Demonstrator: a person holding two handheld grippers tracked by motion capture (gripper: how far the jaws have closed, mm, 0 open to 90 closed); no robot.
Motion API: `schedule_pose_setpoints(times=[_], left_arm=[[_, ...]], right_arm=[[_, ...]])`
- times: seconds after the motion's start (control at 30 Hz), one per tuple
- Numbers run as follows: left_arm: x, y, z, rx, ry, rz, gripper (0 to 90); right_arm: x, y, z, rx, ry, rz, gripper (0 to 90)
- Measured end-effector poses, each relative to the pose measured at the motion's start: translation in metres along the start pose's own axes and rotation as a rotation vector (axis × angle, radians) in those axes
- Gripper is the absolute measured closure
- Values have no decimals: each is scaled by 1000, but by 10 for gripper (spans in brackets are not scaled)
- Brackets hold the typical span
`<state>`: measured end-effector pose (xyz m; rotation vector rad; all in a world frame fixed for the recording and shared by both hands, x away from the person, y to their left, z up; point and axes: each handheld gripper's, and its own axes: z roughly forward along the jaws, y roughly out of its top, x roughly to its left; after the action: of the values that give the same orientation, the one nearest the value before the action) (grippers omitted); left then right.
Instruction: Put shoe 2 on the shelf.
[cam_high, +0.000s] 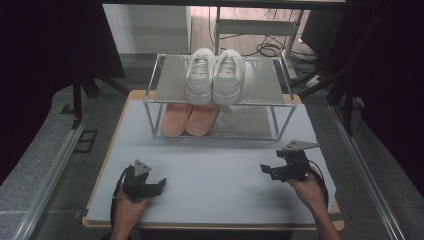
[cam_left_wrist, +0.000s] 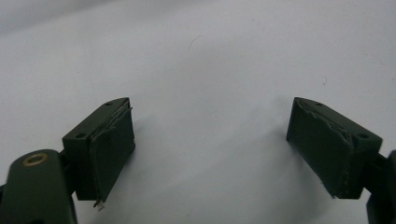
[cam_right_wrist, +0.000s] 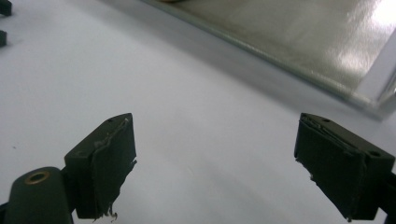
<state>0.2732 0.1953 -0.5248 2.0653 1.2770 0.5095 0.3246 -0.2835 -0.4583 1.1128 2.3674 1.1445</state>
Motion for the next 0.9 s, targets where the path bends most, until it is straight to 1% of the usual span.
schedule_pose_setpoints(times=[0.07, 0.1, 0.13, 0.2, 0.4, 0.53, 0.6, 0.8, 0.9], left_arm=[[0, 0, 0, 0, 0, 0, 150], [0, 0, 0, 0, 1, 1, 150], [0, 0, 0, 0, 1, 1, 150], [0, 0, 0, 0, 0, 1, 150], [0, 0, 0, 0, 1, 1, 150], [0, 0, 0, 0, 1, 1, 150], [0, 0, 0, 0, 1, 1, 150], [0, 0, 0, 0, 1, 2, 150], [0, 0, 0, 0, 1, 2, 150]], right_arm=[[0, -3, 0, 2, -2, 2, 124], [0, -9, 2, 6, -3, 10, 125], [0, -9, 2, 6, -3, 10, 125], [0, -16, 4, 16, -6, 16, 125], [2, -30, 9, 36, -19, 14, 126], [4, -36, 12, 49, -28, 9, 127], [5, -42, 16, 64, -38, 2, 127], [9, -51, 22, 79, -49, -10, 127], [12, -57, 28, 86, -58, -24, 122]])
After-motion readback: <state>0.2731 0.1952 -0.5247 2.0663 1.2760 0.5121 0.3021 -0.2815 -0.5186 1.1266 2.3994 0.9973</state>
